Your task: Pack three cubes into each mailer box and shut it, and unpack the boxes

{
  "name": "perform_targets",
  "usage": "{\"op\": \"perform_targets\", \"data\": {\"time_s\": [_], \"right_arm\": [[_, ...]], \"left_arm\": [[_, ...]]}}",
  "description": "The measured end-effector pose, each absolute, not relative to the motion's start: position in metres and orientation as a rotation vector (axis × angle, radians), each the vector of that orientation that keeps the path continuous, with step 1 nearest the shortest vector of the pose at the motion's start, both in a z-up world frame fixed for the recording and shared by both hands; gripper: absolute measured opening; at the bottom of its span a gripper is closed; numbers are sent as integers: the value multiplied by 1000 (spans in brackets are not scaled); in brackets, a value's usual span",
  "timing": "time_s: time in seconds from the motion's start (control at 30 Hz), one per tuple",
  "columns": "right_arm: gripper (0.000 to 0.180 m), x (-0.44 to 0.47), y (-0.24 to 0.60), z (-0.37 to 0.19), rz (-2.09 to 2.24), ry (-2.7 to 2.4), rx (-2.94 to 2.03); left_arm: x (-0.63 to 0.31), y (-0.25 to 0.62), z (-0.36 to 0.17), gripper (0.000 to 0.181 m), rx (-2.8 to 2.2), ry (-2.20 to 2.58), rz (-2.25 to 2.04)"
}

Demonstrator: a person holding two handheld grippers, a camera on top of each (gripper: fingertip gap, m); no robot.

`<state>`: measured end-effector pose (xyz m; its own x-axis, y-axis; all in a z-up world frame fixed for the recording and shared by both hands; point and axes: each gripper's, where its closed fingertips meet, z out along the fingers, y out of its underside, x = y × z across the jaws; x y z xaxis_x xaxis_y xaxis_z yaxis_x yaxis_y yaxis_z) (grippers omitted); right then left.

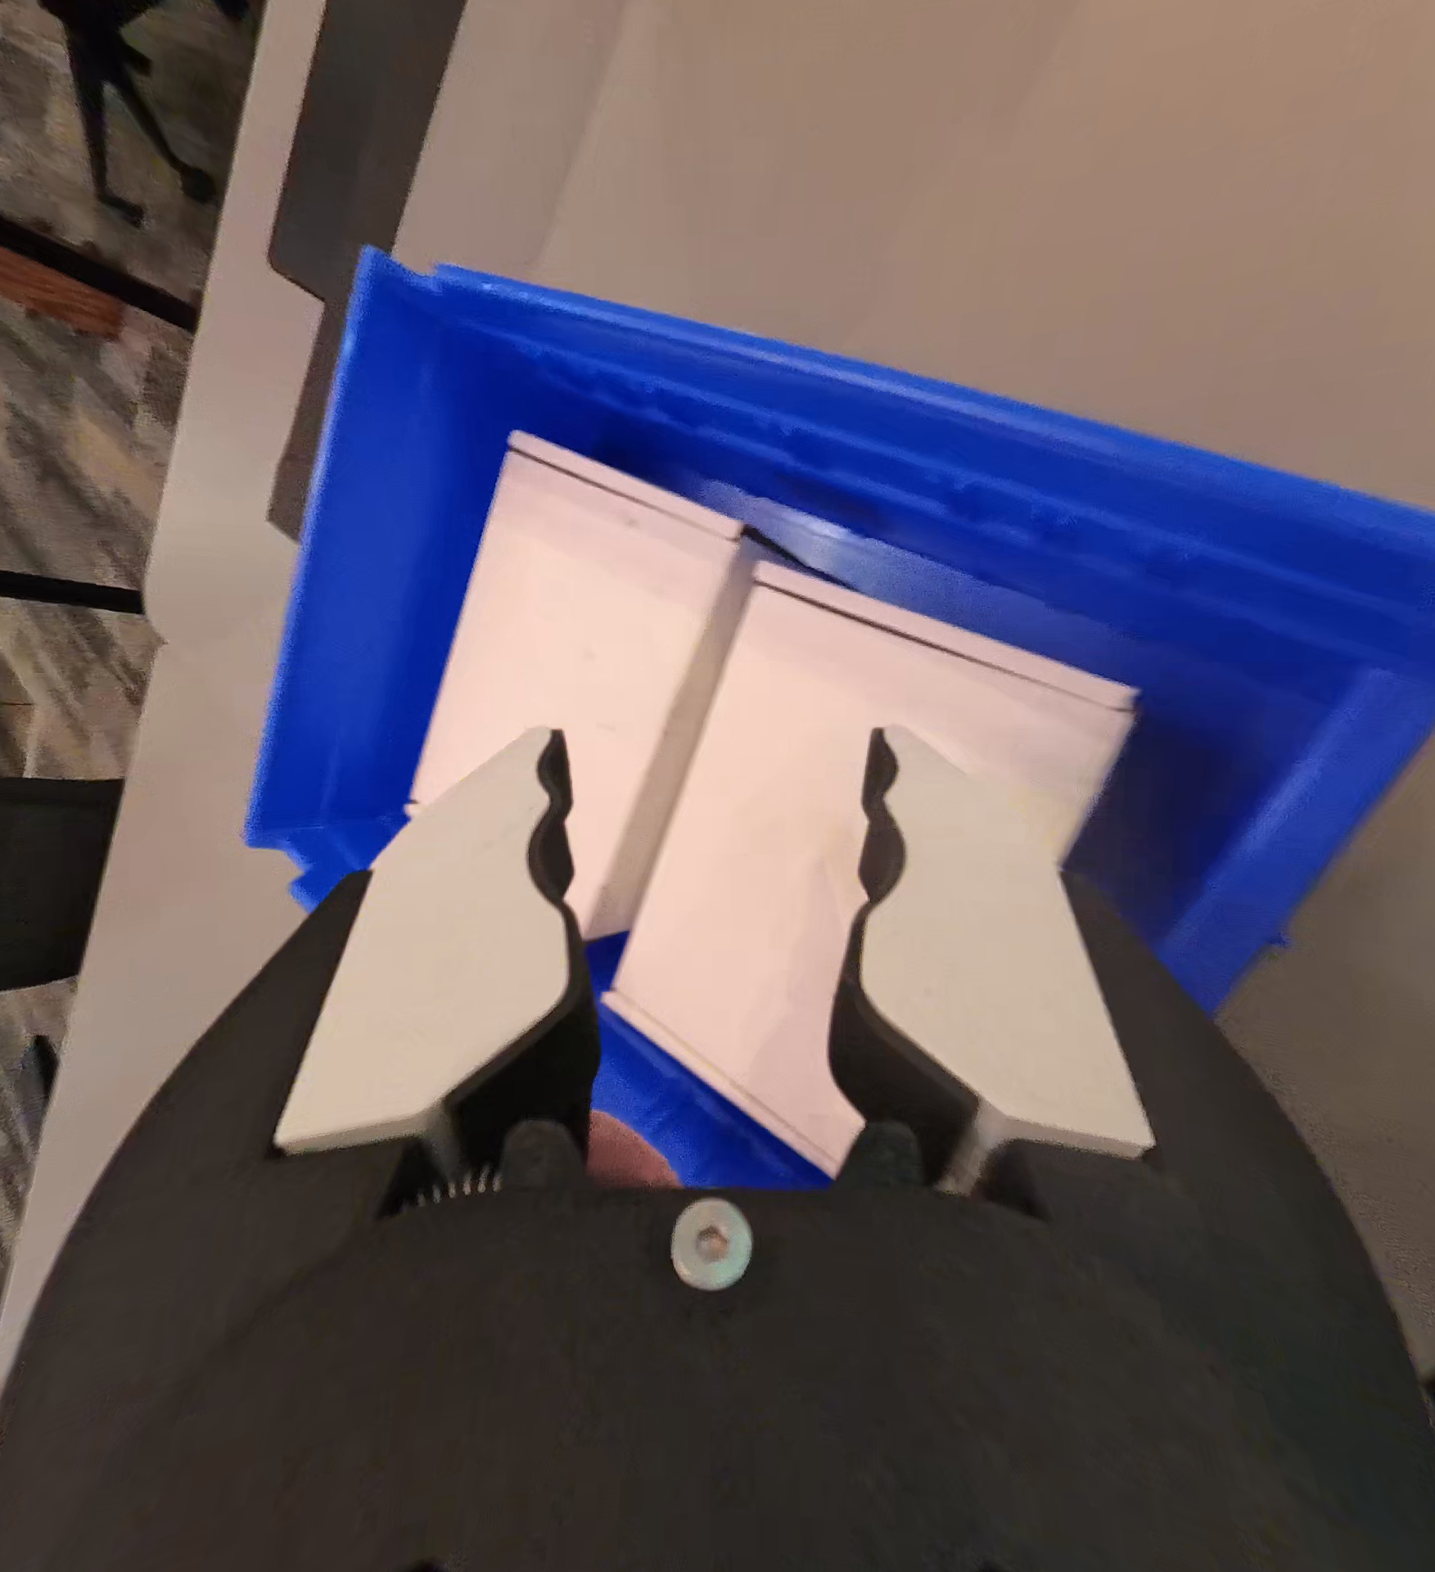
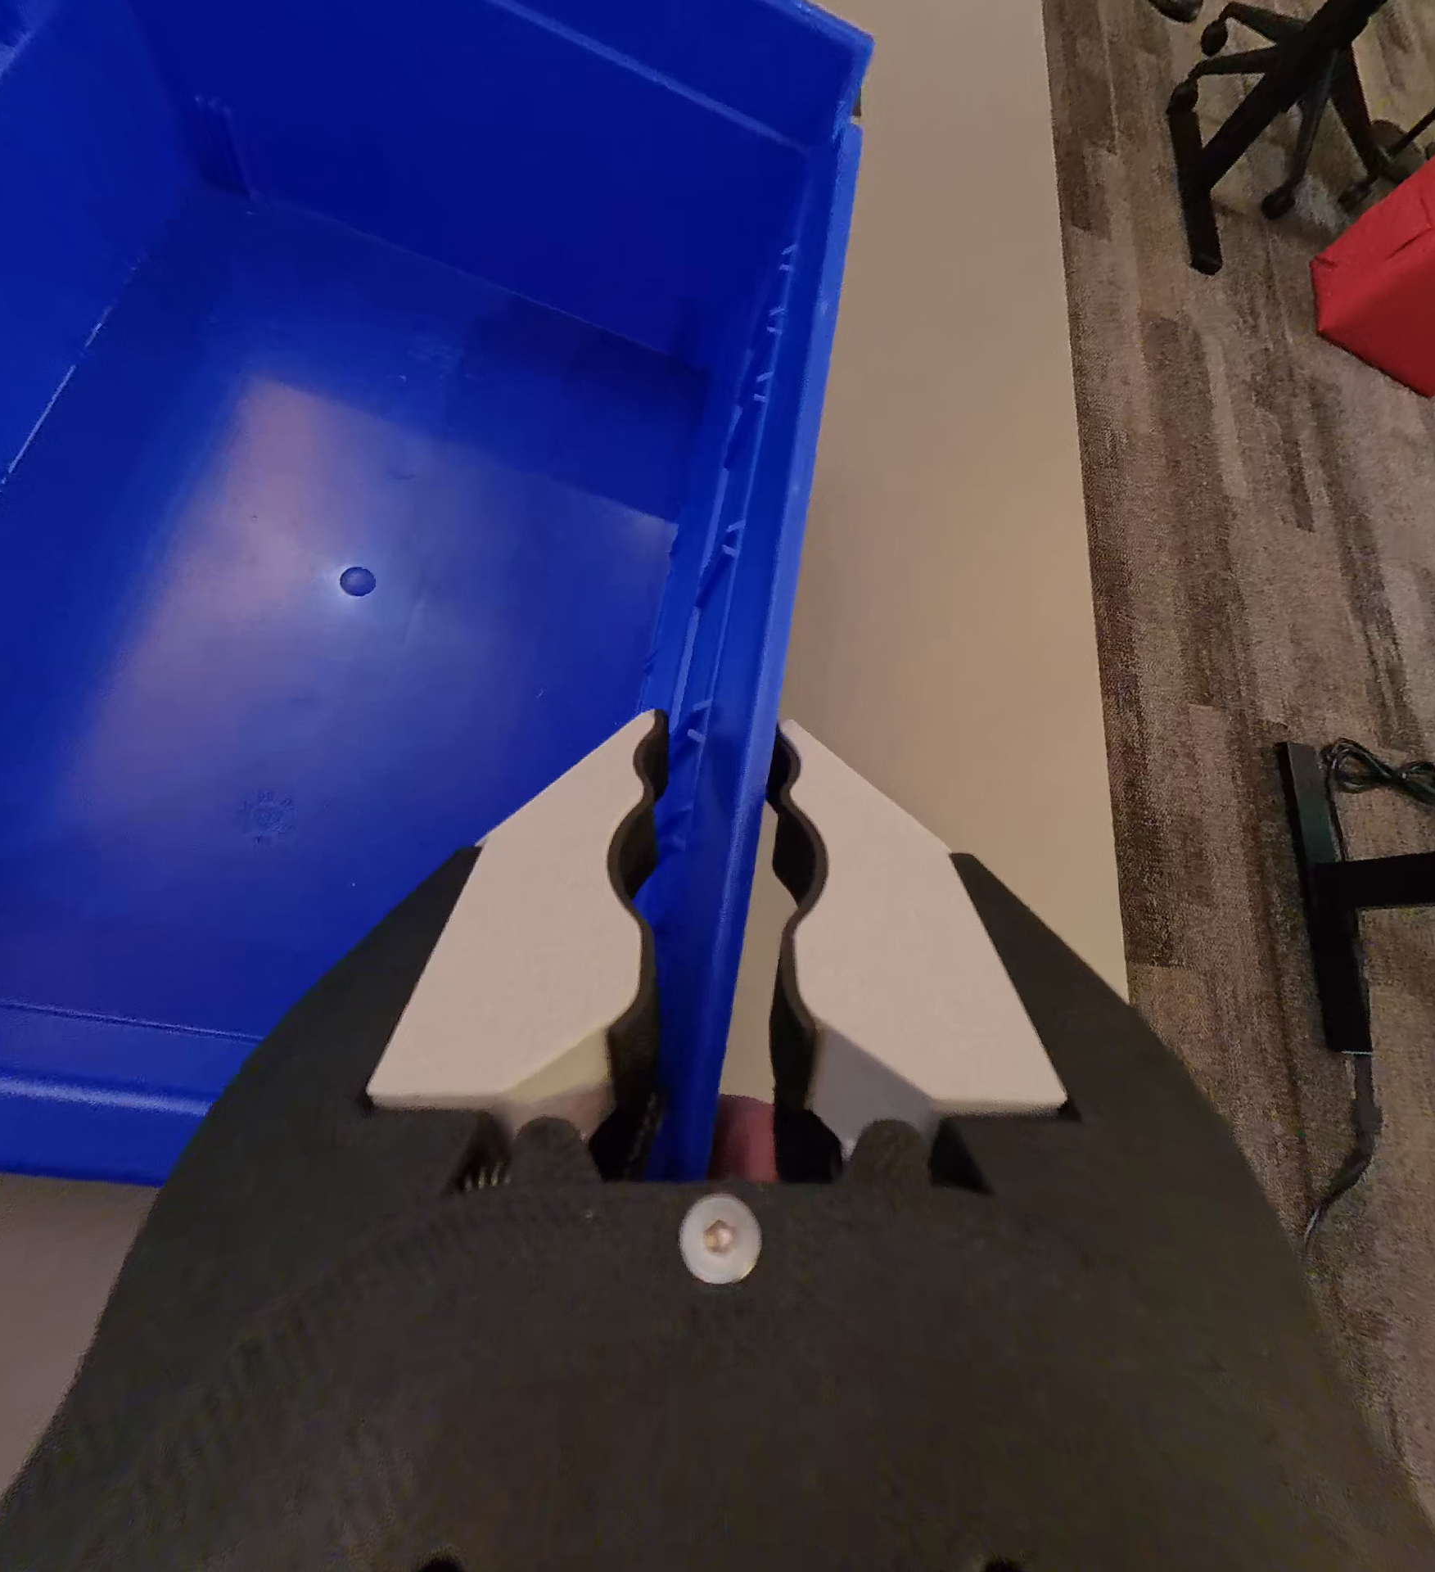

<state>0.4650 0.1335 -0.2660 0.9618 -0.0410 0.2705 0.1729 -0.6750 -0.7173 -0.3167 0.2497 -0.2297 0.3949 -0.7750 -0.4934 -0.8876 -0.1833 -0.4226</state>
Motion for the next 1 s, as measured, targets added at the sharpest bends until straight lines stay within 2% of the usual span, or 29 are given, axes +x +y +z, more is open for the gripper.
{"op": "perform_targets", "data": {"time_s": [0.1,0.37,0.6,0.63,0.9,1.0], "right_arm": [[19,469,134,-266,-338,-77,-2289],[17,470,135,-267,-330,-106,-2302],[16,469,135,-267,-337,-109,-2299],[16,469,135,-267,-343,-112,-2299],[16,469,135,-267,-347,-114,-2300],[16,469,135,-268,-346,-112,-2300]], "left_arm": [[-323,275,-233,71,-1998,1455,261],[-335,330,-256,97,-2025,1726,341],[-341,345,-273,107,-2151,1836,187],[-340,340,-277,113,-2171,1859,146],[-339,334,-303,117,-2198,1946,129],[-339,340,-303,111,-2177,1935,153]]}}
